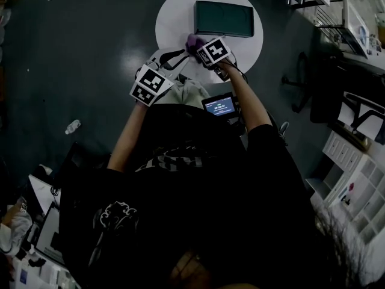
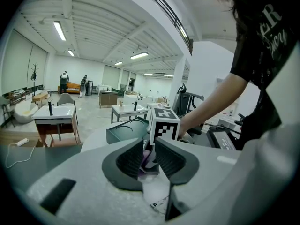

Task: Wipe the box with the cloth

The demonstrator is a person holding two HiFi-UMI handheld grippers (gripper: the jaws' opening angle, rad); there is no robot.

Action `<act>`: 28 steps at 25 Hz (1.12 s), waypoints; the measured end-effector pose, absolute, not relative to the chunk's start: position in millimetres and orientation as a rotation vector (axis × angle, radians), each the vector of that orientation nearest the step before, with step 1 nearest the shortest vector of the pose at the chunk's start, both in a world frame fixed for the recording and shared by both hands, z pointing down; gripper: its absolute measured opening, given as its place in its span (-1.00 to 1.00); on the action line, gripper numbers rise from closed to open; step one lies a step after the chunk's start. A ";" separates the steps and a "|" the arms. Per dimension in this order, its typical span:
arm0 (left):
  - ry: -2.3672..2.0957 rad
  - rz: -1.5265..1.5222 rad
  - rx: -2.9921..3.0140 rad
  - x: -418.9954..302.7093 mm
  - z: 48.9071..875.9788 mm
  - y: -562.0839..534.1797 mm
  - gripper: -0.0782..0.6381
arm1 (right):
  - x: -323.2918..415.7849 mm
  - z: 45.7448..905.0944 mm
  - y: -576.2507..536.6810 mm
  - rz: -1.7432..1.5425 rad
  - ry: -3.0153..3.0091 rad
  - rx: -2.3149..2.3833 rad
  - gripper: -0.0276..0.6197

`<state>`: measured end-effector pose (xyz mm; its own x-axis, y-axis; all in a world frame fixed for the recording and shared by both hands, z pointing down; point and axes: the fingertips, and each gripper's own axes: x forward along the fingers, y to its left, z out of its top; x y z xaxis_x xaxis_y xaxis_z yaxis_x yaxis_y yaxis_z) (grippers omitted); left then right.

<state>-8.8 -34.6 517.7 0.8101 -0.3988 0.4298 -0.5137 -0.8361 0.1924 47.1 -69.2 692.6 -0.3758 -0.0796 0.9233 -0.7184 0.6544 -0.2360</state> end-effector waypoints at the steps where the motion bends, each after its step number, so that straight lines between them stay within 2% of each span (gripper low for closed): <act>1: -0.699 0.541 2.697 -10.2 518.4 -35.1 -0.57 | 48.3 694.8 -70.2 0.780 -1.842 0.635 -0.57; 22: -0.751 0.513 2.657 7.0 521.7 -58.5 -0.57 | 118.5 697.3 -76.8 0.841 -1.743 0.667 -0.57; 28: -0.735 0.525 2.679 45.4 517.0 -59.3 -0.57 | 166.0 690.7 -74.9 0.830 -1.753 0.656 -0.57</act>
<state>45.4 -59.3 517.0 0.8011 -0.4230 0.4236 -0.5379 -0.8190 0.1995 166.0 -74.9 690.7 -0.3095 -0.0400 0.9501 -0.7604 0.6103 -0.2220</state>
